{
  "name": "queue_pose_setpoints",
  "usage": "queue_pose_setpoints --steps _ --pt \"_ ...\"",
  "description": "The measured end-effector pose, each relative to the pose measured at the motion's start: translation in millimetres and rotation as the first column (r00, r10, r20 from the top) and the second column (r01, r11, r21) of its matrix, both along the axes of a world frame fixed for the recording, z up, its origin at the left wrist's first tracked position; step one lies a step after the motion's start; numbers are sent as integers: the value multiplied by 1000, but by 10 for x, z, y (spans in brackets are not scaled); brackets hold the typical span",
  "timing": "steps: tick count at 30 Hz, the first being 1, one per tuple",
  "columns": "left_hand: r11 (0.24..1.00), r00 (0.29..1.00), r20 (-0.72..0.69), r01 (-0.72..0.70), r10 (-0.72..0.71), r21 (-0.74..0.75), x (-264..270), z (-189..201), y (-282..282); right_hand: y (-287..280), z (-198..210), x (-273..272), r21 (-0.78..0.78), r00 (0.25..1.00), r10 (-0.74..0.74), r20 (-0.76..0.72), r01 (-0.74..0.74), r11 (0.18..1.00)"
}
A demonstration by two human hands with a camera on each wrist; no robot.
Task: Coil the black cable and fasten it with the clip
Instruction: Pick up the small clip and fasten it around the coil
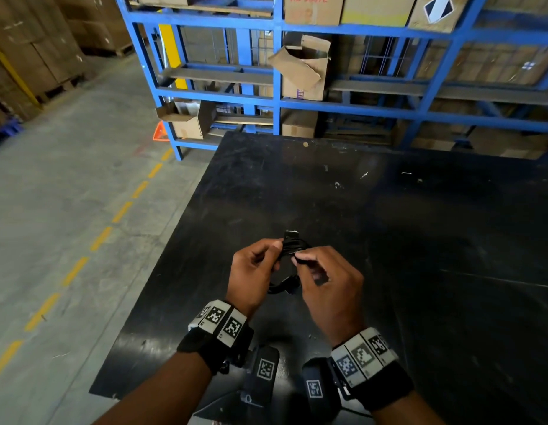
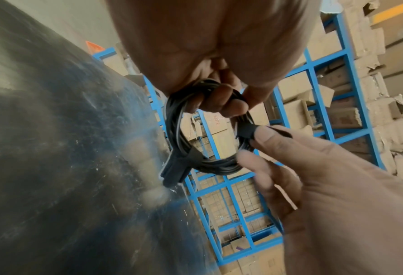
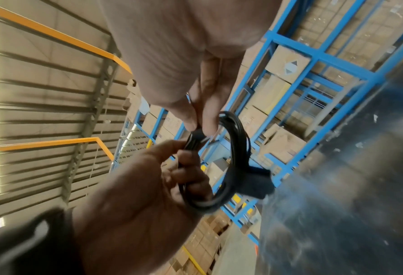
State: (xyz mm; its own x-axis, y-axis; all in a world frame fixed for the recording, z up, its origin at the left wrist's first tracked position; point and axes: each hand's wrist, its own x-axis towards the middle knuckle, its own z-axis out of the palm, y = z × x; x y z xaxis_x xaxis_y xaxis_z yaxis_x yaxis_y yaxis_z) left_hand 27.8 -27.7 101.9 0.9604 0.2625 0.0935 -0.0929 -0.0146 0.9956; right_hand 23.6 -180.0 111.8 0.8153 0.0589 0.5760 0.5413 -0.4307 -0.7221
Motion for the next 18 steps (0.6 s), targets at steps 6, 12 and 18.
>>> queue_pose_setpoints --steps 6,12,18 --pt "987 985 116 111 -125 120 -23 57 111 -213 236 226 -14 977 103 -185 -108 994" --pt "952 963 116 214 -243 219 -37 80 194 -346 270 404 135 869 313 -384 -283 950" --pt "954 970 24 235 -243 187 9 178 185 -287 254 364 64 928 289 -235 -281 957"
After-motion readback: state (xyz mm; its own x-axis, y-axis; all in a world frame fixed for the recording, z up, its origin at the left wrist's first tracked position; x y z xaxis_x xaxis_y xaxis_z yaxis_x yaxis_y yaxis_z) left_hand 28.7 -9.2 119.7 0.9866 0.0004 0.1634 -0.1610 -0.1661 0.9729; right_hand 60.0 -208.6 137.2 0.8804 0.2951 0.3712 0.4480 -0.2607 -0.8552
